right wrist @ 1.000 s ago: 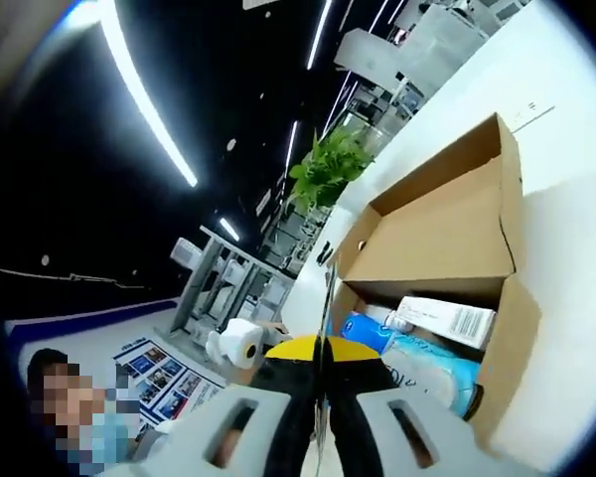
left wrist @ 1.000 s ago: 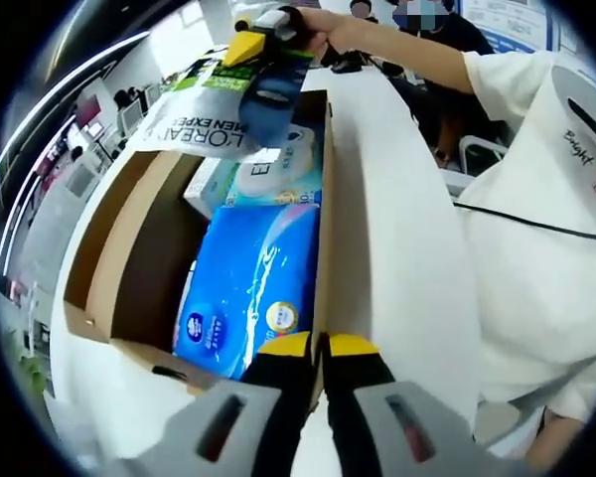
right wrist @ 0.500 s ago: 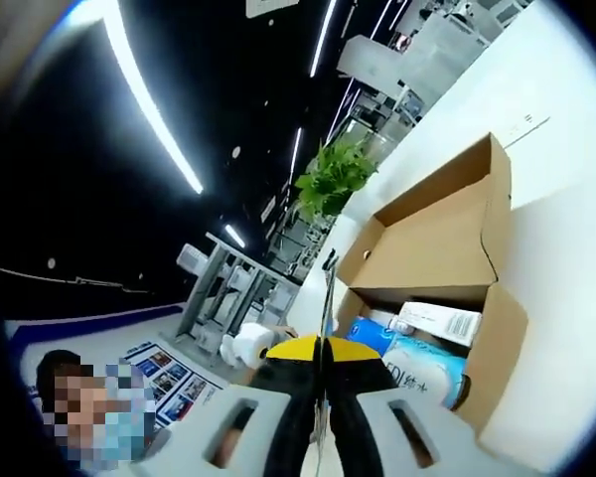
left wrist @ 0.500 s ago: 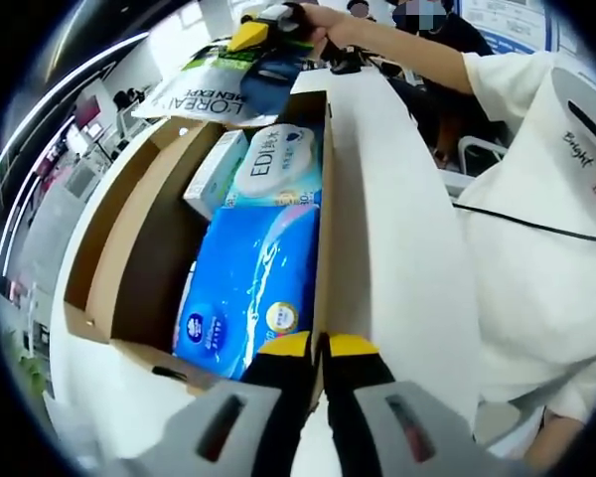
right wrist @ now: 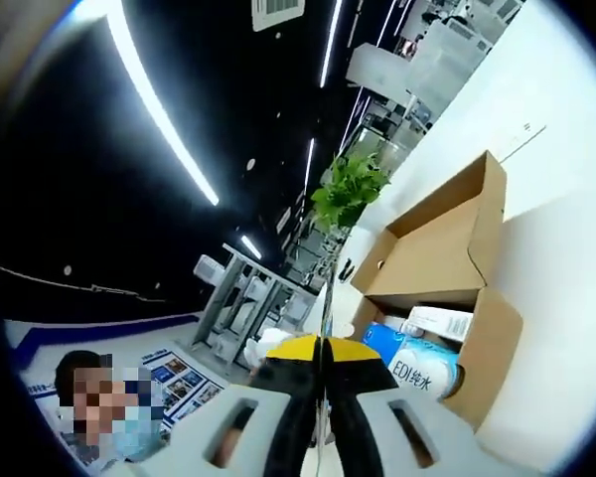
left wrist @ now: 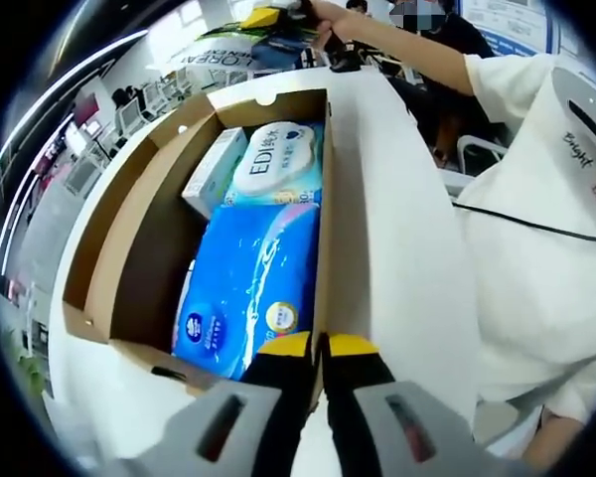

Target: Operate the shoe box by opening the lid, removing the specified soft item, and placing it in the target area until the item is outside and the box remains undamaged.

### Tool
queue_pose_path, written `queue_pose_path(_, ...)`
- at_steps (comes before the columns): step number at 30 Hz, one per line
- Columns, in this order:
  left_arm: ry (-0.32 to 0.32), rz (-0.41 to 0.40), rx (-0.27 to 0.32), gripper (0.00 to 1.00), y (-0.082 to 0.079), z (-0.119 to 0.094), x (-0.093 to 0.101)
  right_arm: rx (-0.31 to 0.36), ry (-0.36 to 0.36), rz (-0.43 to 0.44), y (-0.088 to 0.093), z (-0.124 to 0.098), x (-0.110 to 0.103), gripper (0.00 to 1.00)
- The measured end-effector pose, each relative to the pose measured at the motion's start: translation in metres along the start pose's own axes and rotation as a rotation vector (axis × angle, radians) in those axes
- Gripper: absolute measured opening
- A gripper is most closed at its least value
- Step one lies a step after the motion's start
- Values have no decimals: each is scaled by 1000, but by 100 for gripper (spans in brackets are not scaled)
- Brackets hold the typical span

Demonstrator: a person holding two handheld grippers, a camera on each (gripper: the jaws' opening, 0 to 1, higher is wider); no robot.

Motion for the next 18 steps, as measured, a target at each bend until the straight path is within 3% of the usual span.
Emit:
queue_pose_path(12, 6, -4, 1, 3, 0, 0, -2, 45, -2, 8, -1, -27, -5, 0)
queue_pose_path(18, 5, -3, 1, 3, 0, 0, -2, 43, -1, -2, 8, -42, -11, 0)
Point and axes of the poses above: the point that each gripper's makers call its tool centre point, and the gripper's own axes: z roughly forward along the fingers, x roughly to its right, y roughly out of its underside, the point moved 6 cm from there along -z, roughly backward along the fingers, and after that the axes turned 14 degrees about -x, right-handed, at the moved point
